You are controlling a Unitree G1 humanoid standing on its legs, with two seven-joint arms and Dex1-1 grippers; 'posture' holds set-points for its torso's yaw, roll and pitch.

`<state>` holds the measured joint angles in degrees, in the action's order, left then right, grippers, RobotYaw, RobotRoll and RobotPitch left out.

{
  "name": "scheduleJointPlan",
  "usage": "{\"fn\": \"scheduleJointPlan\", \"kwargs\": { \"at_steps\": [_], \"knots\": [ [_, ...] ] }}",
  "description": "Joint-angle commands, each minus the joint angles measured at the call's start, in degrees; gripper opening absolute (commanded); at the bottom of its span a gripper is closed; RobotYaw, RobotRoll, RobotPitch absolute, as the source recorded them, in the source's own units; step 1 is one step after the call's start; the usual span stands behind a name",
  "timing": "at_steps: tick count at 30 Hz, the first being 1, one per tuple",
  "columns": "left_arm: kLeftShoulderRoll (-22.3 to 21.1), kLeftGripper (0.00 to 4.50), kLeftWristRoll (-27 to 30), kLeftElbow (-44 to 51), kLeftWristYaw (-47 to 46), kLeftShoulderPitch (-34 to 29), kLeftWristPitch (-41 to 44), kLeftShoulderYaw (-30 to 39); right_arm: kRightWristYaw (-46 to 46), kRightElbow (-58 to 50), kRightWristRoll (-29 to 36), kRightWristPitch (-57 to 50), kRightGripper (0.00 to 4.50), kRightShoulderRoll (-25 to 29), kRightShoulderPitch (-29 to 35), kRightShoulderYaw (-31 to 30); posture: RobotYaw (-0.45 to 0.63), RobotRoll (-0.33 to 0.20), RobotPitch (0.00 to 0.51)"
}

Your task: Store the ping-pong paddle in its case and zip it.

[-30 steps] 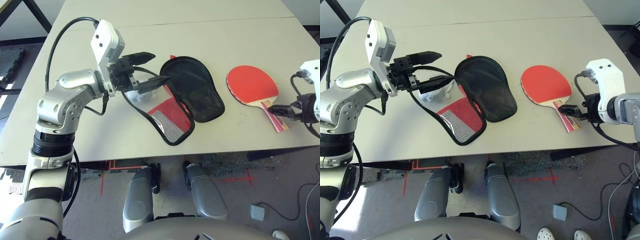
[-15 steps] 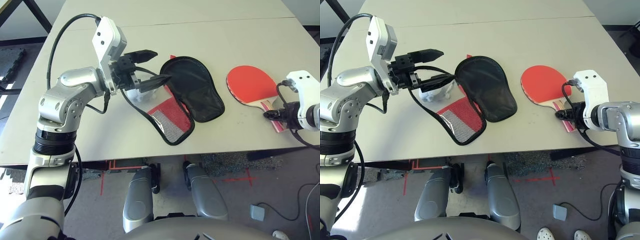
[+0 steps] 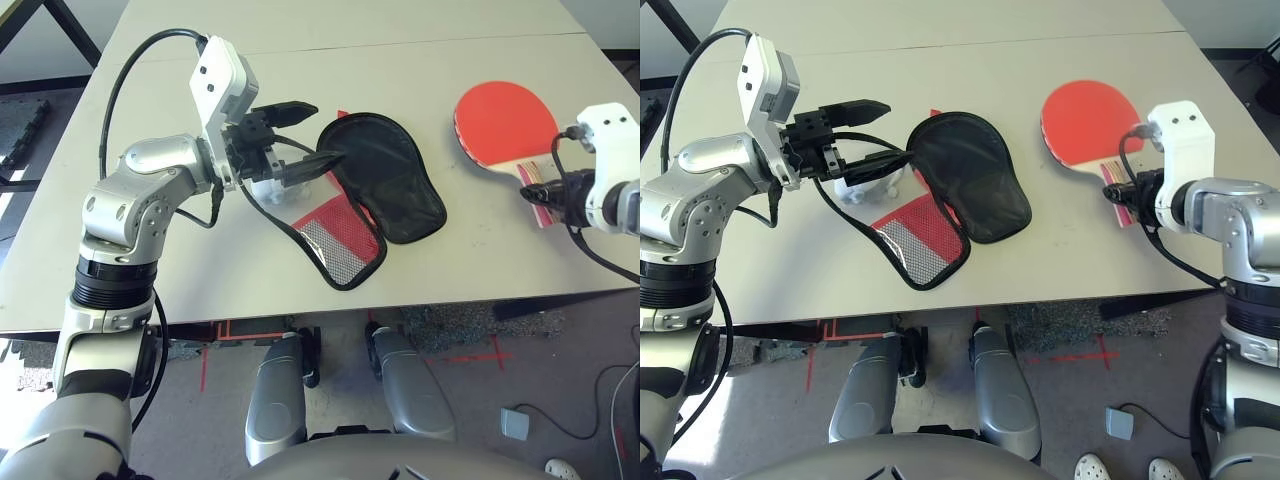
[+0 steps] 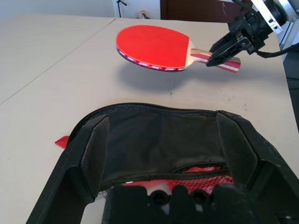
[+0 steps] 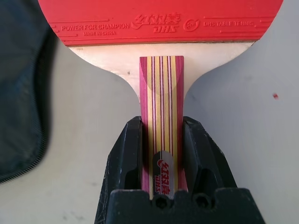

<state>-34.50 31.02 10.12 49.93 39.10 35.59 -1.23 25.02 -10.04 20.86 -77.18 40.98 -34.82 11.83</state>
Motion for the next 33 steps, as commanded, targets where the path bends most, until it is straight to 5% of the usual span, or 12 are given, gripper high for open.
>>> {"fn": "scheduleJointPlan", "kwargs": {
  "at_steps": [1,6,15,33],
  "knots": [
    [-1.35,4.50,-1.37,0.29,0.68,-1.07,-0.17,-0.33,-1.95,-2.85,0.60,-2.13,1.06,-2.87,-2.56,-1.02,-0.01,0.000,0.205],
    [-1.93,4.50,0.24,2.41,0.26,-1.90,1.98,0.69,-8.61,-4.14,-0.63,-7.57,1.06,-15.31,-7.28,-2.50,0.03,0.000,0.213],
    [-3.07,4.50,1.48,6.40,-1.41,-3.63,5.43,2.56,-13.36,-3.18,-1.92,-11.32,1.06,-24.80,-8.27,-4.83,0.08,0.000,0.237],
    [-2.56,4.50,1.59,10.41,-4.33,-8.00,6.23,3.21,-9.45,2.38,-1.17,-10.49,1.06,-23.02,-7.09,-12.96,0.13,0.000,0.258]
  ]
}}
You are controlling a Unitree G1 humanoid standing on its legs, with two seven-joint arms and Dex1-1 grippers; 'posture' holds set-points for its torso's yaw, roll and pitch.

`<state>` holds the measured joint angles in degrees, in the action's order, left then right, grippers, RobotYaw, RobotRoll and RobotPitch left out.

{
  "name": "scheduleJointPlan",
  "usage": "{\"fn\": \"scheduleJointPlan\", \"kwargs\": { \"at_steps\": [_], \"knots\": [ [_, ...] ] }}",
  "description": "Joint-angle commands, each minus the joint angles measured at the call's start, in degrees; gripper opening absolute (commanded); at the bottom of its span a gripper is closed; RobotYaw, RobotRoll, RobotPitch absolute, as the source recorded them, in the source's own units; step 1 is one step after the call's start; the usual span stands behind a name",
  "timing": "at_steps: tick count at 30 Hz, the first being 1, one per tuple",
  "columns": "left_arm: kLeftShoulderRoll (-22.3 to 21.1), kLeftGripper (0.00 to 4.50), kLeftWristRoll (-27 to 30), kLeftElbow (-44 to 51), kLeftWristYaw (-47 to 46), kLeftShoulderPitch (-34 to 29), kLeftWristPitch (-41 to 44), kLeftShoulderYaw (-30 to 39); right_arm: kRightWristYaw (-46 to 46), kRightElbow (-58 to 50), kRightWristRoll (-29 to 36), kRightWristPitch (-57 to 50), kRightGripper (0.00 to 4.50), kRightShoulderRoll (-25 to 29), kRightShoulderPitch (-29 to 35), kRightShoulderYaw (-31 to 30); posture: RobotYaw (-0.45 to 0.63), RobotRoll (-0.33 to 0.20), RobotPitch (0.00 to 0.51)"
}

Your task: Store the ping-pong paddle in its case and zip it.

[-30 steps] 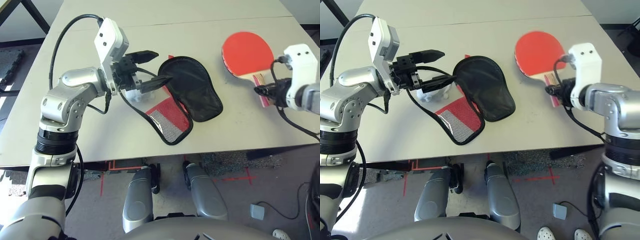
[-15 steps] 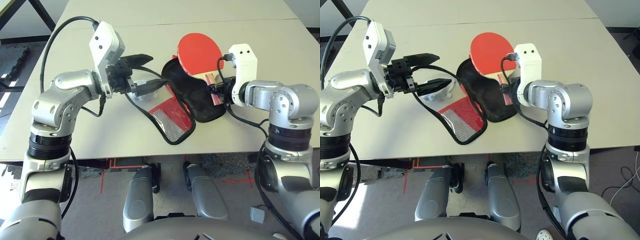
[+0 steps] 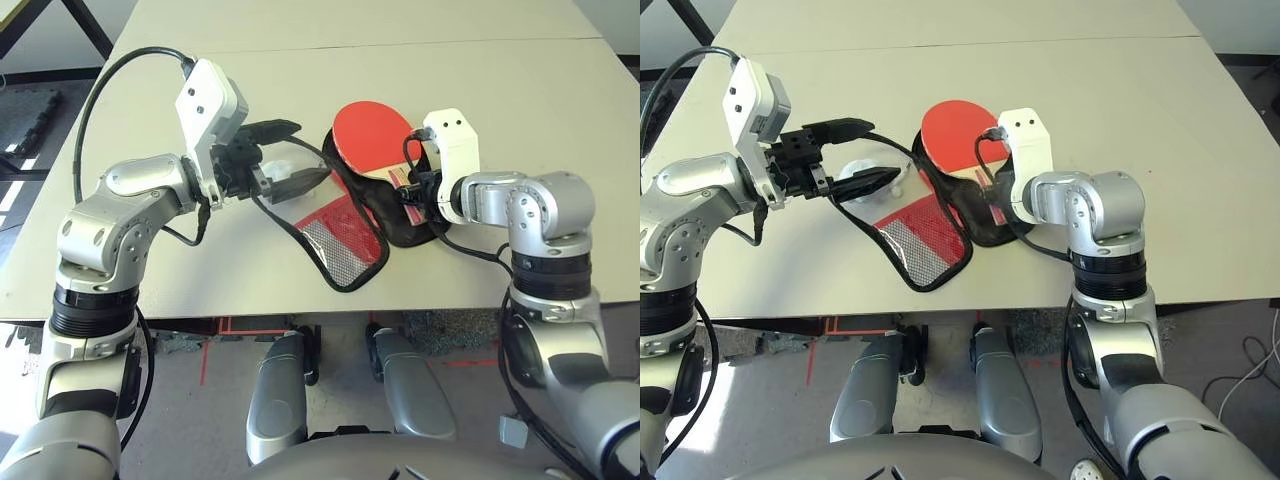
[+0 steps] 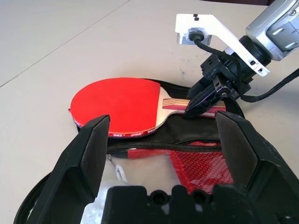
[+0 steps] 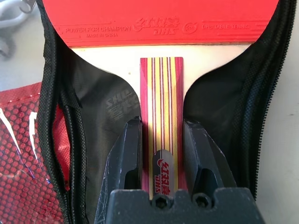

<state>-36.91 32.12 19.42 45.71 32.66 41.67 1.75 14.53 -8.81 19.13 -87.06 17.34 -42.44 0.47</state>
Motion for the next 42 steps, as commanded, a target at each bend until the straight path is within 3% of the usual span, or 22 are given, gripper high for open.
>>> {"fn": "scheduleJointPlan", "kwargs": {
  "at_steps": [1,16,24,35,42],
  "knots": [
    [-0.18,4.50,0.36,1.08,-0.12,-1.78,-0.01,0.16,1.27,1.10,0.59,-0.72,1.06,0.79,0.57,-1.78,0.13,0.000,0.258],
    [0.56,4.50,-0.27,0.18,-0.12,-2.47,-1.56,-0.75,-0.60,-5.04,1.02,-5.44,1.06,1.59,4.22,-0.36,0.12,0.000,0.271],
    [1.28,4.50,-0.77,-0.84,0.28,-2.27,-2.61,-1.85,-5.98,-7.81,2.43,-5.44,1.06,-0.30,6.25,3.18,0.12,0.000,0.271],
    [2.16,4.50,-1.66,-2.36,0.87,-1.99,-4.38,-3.01,-12.78,-8.54,11.88,-5.44,1.06,-1.06,6.55,6.29,0.09,0.000,0.272],
    [2.39,4.50,-2.10,-3.07,1.18,-1.98,-5.34,-3.36,-18.35,-7.59,23.03,-5.44,3.47,1.91,4.84,7.10,0.09,0.000,0.262]
  ]
}}
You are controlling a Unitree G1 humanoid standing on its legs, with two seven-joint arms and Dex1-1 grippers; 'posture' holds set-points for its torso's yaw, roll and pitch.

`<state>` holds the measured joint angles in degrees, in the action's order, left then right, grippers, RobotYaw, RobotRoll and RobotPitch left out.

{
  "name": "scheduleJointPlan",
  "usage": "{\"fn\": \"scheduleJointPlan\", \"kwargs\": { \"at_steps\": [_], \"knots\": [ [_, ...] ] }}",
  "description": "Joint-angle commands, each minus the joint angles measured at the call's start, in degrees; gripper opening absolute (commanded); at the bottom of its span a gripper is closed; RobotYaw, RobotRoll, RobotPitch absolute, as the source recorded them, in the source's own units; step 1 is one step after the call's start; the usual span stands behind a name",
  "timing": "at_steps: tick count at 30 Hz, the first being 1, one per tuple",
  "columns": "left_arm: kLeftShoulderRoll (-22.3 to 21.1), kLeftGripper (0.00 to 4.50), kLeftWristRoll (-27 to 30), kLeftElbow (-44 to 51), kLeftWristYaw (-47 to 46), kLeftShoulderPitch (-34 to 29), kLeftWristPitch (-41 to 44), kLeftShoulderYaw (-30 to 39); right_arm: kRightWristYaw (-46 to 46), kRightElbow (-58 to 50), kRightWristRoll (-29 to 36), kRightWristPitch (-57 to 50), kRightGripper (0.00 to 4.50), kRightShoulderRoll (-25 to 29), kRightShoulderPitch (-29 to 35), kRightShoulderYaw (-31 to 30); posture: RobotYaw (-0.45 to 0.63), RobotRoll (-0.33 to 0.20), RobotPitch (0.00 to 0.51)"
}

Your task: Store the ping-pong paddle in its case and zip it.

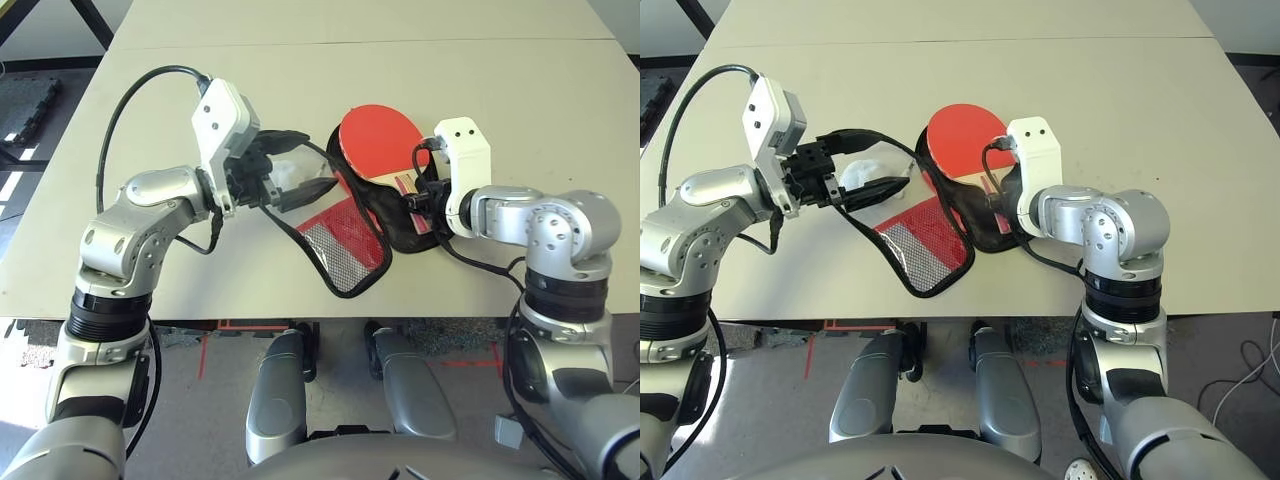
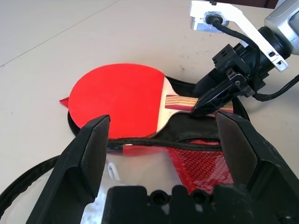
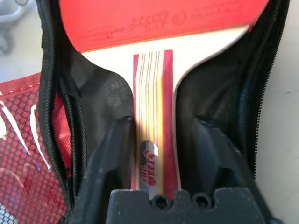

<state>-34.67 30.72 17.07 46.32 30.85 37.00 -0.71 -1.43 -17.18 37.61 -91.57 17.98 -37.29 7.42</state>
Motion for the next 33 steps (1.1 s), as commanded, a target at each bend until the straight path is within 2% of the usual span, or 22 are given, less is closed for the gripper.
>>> {"fn": "scheduleJointPlan", "kwargs": {
  "at_steps": [1,2,3,8,14,18,24,33],
  "knots": [
    [0.30,4.50,-0.83,-0.86,0.56,-0.05,-0.82,-1.01,-3.08,1.09,6.88,-0.93,3.86,2.35,-0.92,0.31,0.09,0.000,0.257],
    [0.41,4.50,-0.94,-0.98,0.54,0.07,-0.94,-1.10,-3.78,1.47,9.33,-0.93,4.29,3.38,-1.45,0.51,0.09,0.000,0.257],
    [0.49,4.50,-1.02,-1.09,0.53,0.18,-1.04,-1.14,-4.37,1.74,11.83,-0.93,4.46,4.74,-2.00,0.49,0.09,0.000,0.255],
    [0.46,4.50,-1.51,-1.71,0.60,0.21,-1.78,-1.06,-8.38,3.49,21.37,-0.93,4.46,9.14,-3.87,0.17,0.08,0.000,0.252],
    [0.30,4.50,-2.00,-1.91,0.91,-0.45,-2.55,-1.08,-12.61,4.88,25.58,-0.93,4.46,9.29,-2.39,-0.65,0.09,0.000,0.254],
    [0.32,4.50,-1.97,-1.39,0.64,-0.66,-2.25,-1.06,-14.65,4.48,27.44,-0.93,3.56,8.60,-0.02,-1.44,0.10,0.000,0.257],
    [0.31,4.50,-1.75,-0.71,0.28,-0.87,-1.74,-0.99,-16.03,4.14,29.89,-0.93,1.31,10.32,0.58,-2.16,0.10,0.000,0.259],
    [0.77,4.50,-1.90,-0.78,0.12,-0.72,-1.68,-1.60,-18.30,3.39,35.75,-0.93,1.28,13.19,0.64,-2.03,0.09,0.000,0.261]
  ]
}}
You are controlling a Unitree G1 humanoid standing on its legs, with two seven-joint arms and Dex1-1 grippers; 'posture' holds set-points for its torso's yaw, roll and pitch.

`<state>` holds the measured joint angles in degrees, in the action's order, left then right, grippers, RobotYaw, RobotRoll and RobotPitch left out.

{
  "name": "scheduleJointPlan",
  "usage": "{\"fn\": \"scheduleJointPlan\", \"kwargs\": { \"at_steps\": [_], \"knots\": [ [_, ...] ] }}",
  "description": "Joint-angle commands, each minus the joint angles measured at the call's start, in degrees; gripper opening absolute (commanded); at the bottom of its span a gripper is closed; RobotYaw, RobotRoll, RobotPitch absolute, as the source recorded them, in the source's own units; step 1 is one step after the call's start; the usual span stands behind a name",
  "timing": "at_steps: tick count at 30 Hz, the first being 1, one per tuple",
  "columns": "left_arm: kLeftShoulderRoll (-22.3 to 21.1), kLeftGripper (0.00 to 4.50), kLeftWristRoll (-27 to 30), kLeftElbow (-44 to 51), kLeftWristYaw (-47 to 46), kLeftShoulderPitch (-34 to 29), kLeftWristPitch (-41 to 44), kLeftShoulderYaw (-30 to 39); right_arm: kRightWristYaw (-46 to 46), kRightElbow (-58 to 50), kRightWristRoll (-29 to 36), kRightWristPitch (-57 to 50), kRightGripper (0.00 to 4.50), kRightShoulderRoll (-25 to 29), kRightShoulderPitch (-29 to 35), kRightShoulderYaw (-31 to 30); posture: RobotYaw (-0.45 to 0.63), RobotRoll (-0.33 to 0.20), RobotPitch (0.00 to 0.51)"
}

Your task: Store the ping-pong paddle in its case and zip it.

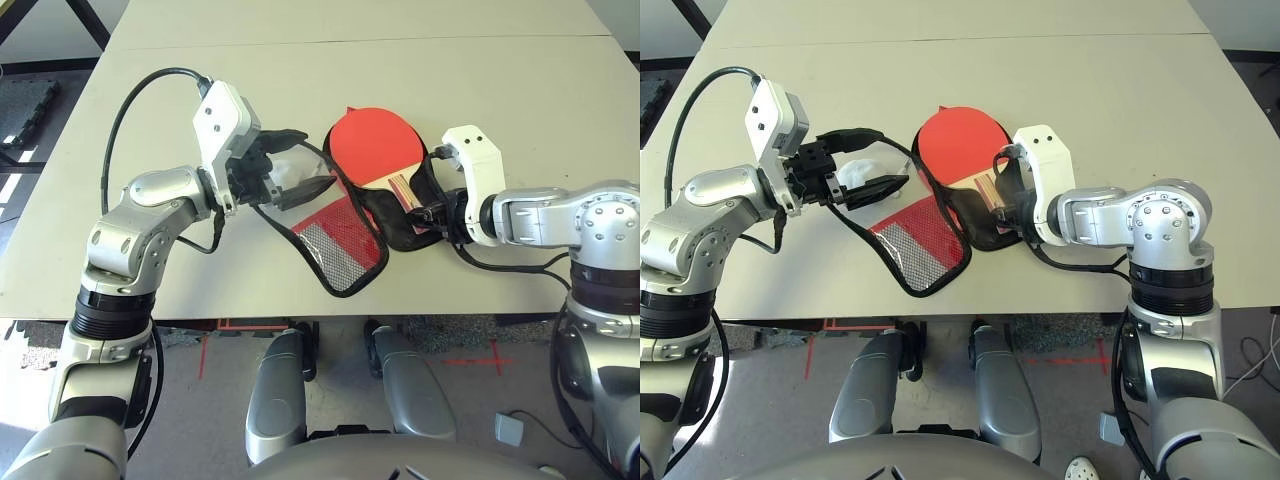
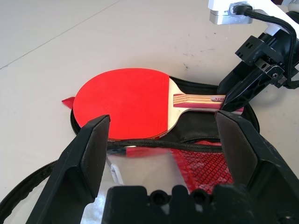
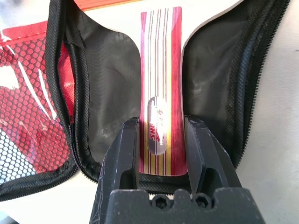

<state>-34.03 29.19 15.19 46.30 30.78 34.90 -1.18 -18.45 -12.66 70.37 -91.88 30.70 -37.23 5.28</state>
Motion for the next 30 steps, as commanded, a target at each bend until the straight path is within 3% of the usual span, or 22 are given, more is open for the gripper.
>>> {"fn": "scheduleJointPlan", "kwargs": {
  "at_steps": [1,6,11,15,20,24,30],
  "knots": [
    [0.18,4.50,-0.37,1.07,0.16,-0.60,0.44,-1.17,-1.79,-1.14,3.65,-0.62,1.28,0.54,0.67,0.22,0.09,0.000,0.262],
    [0.31,4.50,-0.48,0.83,0.36,-0.55,0.28,-1.44,-5.30,-0.50,7.56,-0.62,1.28,-0.18,0.69,1.23,0.08,0.000,0.264],
    [-0.41,4.50,-0.53,0.32,0.66,0.02,-0.14,-0.64,-6.26,0.91,12.04,-0.62,2.98,0.63,-0.66,1.91,0.08,0.000,0.265],
    [-4.44,4.50,0.65,0.61,0.62,2.59,1.33,3.85,-0.31,2.75,13.99,-0.62,4.47,7.08,-3.16,1.42,0.08,0.000,0.264],
    [-11.80,4.50,1.40,0.83,2.67,2.67,3.23,8.22,10.01,3.12,13.07,-0.62,4.49,13.59,-3.74,0.61,0.11,0.000,0.264],
    [-20.83,4.50,0.77,-0.25,7.12,-5.25,3.68,14.44,24.73,3.07,4.44,7.16,4.49,18.71,-1.83,0.95,0.13,0.000,0.265],
    [-20.85,4.50,0.66,-1.03,6.52,-11.39,2.71,16.19,37.81,6.41,-6.90,19.28,4.49,18.81,1.73,0.33,0.15,0.000,0.259]
  ]
}}
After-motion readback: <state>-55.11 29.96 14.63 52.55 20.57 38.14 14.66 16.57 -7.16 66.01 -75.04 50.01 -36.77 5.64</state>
